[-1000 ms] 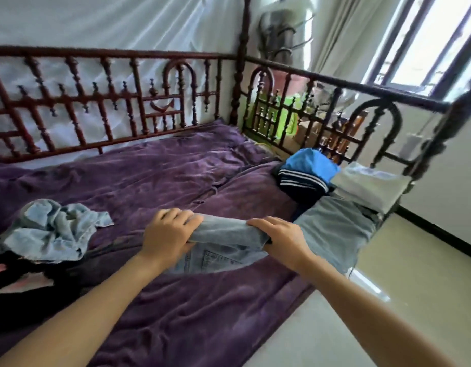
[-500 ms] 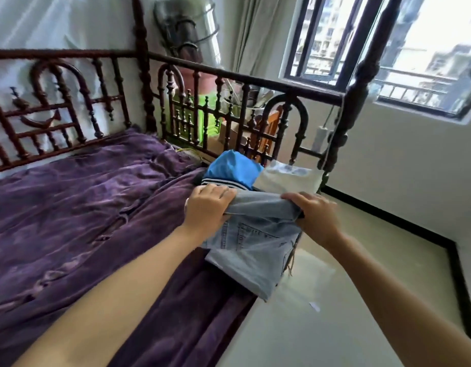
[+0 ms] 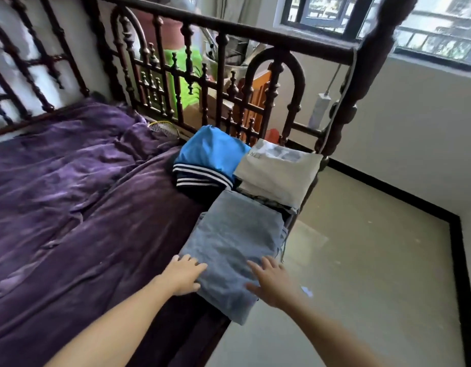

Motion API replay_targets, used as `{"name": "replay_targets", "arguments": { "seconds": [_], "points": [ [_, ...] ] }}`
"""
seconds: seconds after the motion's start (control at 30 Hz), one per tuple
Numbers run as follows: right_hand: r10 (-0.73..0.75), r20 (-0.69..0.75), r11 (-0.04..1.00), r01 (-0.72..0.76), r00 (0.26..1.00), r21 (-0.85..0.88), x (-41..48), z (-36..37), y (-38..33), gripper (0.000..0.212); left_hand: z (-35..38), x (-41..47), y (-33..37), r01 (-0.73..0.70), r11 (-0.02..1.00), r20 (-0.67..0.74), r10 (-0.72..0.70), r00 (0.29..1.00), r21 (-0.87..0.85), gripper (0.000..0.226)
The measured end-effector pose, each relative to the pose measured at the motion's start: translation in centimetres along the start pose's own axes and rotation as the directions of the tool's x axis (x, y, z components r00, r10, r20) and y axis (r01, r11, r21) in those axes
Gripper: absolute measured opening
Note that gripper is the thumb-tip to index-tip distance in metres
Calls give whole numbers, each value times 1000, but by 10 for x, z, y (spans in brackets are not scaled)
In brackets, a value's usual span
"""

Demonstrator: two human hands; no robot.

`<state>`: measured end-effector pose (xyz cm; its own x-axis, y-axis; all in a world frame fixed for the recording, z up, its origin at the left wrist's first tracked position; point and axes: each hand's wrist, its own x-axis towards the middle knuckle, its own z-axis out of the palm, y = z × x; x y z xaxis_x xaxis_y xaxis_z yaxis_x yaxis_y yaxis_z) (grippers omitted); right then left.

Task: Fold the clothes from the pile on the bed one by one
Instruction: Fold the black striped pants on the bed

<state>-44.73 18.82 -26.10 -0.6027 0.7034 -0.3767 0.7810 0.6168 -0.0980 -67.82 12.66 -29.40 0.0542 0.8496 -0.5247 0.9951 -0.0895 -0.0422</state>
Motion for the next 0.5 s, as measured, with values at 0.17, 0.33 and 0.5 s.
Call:
{"name": "replay_targets", "arguments": {
  "seconds": [0.17,0.33,0.5],
  "points": [
    [-164,-1,986,164,987,-38,49,-39,8,59,-32,-10,2,240,963,-212,-262,942,-121,55],
    [-421,-59,905,415,905,-98,78,-59,-29,58,-38,-66,5,494,820,-271,-564,780,-288,55],
    [-647,-77,762,637,759,-117,71,-63,-90,60,-12,-149,15,693,605,-204,-792,576,-393,54]
  ]
}}
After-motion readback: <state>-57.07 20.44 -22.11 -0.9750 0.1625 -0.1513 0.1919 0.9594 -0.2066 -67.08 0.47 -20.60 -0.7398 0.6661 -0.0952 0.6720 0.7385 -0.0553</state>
